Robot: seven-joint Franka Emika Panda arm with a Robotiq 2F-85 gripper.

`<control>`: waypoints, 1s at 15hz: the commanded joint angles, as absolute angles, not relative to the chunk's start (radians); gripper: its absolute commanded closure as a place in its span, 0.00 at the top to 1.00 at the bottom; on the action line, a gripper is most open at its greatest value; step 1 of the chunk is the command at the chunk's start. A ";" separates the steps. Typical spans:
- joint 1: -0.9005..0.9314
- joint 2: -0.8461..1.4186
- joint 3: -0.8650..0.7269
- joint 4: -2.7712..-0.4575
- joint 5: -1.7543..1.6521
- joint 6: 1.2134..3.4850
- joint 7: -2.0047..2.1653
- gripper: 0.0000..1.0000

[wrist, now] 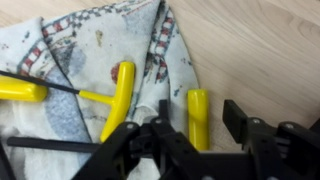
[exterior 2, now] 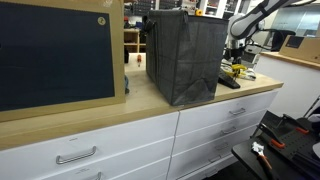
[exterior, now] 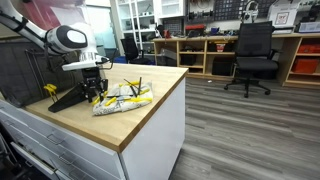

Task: Pick up one yellow object from the right and put it in the silver tin

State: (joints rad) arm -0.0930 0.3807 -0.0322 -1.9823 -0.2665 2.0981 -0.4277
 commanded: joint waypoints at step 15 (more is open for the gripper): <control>-0.097 0.293 -0.052 -2.021 -0.285 2.192 -0.349 0.06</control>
